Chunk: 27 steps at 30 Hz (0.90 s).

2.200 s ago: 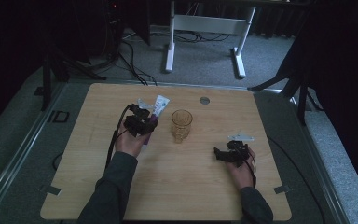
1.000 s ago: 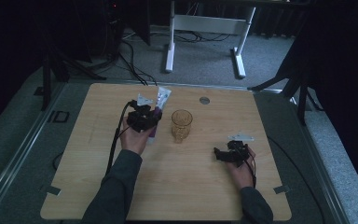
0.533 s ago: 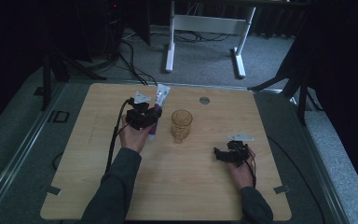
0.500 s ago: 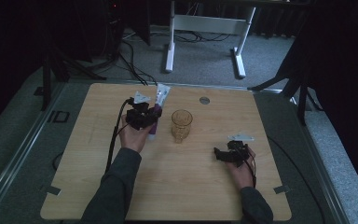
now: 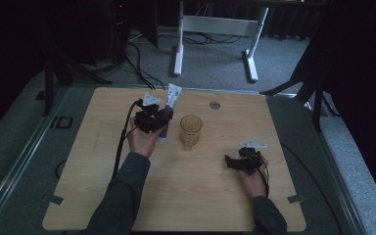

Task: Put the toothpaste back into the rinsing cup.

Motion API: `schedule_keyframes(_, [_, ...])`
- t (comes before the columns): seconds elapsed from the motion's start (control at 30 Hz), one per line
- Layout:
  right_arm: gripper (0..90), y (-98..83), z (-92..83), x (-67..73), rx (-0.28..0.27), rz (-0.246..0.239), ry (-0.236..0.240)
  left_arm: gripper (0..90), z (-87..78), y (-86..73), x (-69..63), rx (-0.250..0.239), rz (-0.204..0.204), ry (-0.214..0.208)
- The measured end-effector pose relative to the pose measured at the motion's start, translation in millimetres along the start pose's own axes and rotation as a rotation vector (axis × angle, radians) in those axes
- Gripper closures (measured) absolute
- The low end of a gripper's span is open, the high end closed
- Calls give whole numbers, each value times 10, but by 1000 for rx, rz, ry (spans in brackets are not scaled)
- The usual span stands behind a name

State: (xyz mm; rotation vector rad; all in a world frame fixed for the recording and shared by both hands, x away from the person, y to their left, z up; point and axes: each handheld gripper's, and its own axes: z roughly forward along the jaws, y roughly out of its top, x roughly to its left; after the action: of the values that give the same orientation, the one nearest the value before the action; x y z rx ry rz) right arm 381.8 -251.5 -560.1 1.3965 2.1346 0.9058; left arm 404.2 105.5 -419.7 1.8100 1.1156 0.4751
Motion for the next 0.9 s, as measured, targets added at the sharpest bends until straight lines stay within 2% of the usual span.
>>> schedule_keyframes(0.2, [146,0,0,0,0,0,0,725,21,40,-34,-13,-1,-8])
schedule_keyframes(0.9, [146,0,0,0,0,0,0,723,25,64,-91,-74,0,8])
